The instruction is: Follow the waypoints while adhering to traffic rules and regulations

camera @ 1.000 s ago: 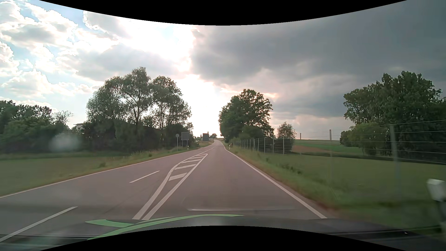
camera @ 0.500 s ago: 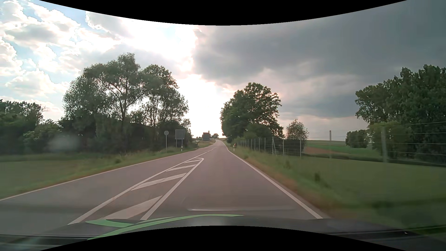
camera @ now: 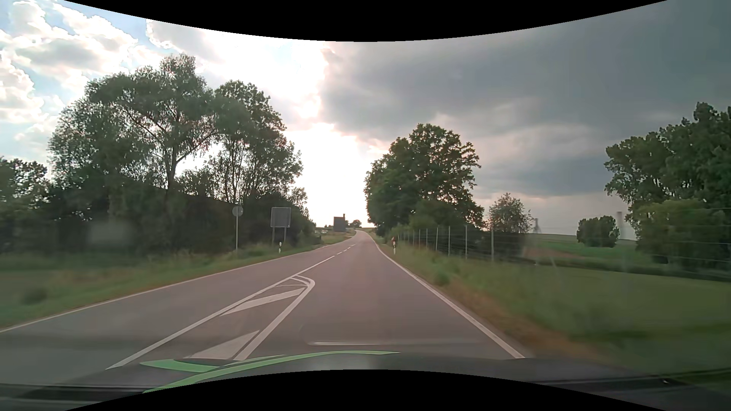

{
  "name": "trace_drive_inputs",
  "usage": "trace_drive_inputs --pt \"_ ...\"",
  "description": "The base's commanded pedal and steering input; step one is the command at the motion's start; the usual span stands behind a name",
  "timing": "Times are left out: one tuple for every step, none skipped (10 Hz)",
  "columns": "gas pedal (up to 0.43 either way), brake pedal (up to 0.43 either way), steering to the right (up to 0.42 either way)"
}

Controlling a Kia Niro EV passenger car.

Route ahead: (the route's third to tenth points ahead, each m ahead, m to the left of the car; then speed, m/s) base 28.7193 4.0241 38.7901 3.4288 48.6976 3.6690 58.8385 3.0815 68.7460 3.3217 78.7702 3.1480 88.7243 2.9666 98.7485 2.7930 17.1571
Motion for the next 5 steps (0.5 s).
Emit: trace_drive_inputs --pt "0.098 0.0 -0.004" --pt "0.098 0.0 -0.003" --pt "0.098 0.0 -0.002" --pt "0.11 0.0 0.0" --pt "0.11 0.0 0.005"
